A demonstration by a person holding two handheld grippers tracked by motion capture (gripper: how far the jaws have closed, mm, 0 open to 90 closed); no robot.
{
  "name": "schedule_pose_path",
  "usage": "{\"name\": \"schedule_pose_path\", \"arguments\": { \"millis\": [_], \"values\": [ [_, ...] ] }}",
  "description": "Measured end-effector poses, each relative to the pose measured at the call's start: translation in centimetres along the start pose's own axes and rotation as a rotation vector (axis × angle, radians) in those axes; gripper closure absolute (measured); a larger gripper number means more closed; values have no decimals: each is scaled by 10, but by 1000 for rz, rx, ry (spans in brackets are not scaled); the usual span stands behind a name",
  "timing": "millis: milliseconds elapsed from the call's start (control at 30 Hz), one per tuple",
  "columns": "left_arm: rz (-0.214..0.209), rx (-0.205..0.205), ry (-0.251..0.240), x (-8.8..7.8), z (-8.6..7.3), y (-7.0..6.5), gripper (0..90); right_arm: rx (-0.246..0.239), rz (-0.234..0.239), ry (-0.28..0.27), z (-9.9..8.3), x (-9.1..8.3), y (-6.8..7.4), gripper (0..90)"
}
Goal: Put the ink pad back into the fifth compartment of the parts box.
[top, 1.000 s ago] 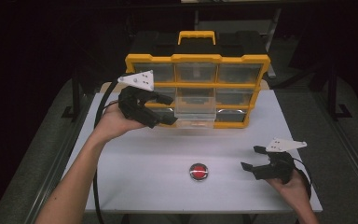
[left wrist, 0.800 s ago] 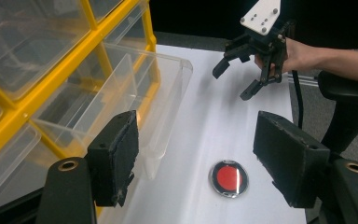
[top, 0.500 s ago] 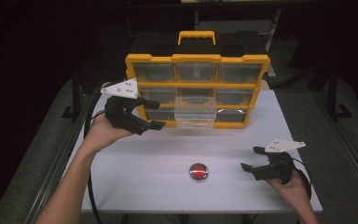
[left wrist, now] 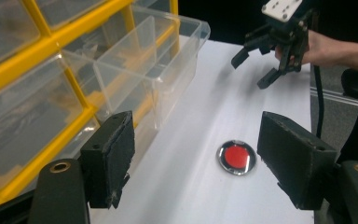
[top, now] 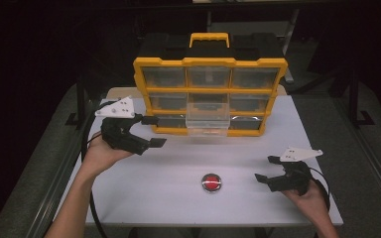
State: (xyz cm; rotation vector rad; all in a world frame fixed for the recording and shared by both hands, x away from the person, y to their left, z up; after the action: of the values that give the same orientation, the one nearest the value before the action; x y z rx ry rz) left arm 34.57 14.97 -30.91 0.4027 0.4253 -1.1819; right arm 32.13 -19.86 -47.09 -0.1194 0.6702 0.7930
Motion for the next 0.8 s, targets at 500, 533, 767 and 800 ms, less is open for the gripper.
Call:
{"name": "schedule_pose_path", "arguments": {
  "millis": [500, 533, 767, 800],
  "values": [
    [78, -42, -1, 0, -40, -17, 251, 1, 8, 4, 0, 1, 2, 164],
    [85, -36, 0, 1, -42, -17, 251, -4, 9, 5, 0, 2, 2, 164],
    [110, -58, 7, 2, -56, -21, 240, -7, 10, 5, 1, 1, 3, 164],
    [111, -65, 5, 3, -58, -21, 240, -11, 9, 7, 1, 1, 3, 164]
  ]
}}
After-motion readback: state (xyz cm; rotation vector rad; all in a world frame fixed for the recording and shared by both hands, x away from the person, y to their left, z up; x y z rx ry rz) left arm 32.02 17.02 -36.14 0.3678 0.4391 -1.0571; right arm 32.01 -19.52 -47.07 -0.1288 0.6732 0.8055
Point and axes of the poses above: each handheld gripper's, and its own axes: x roughly forward along the jaws, z roughly out of its top, y roughly to its left, the point moved 8 cm from there along x, roughly forward along the jaws, and after that the axes turned 4 degrees about x, right-handed, at the moved point
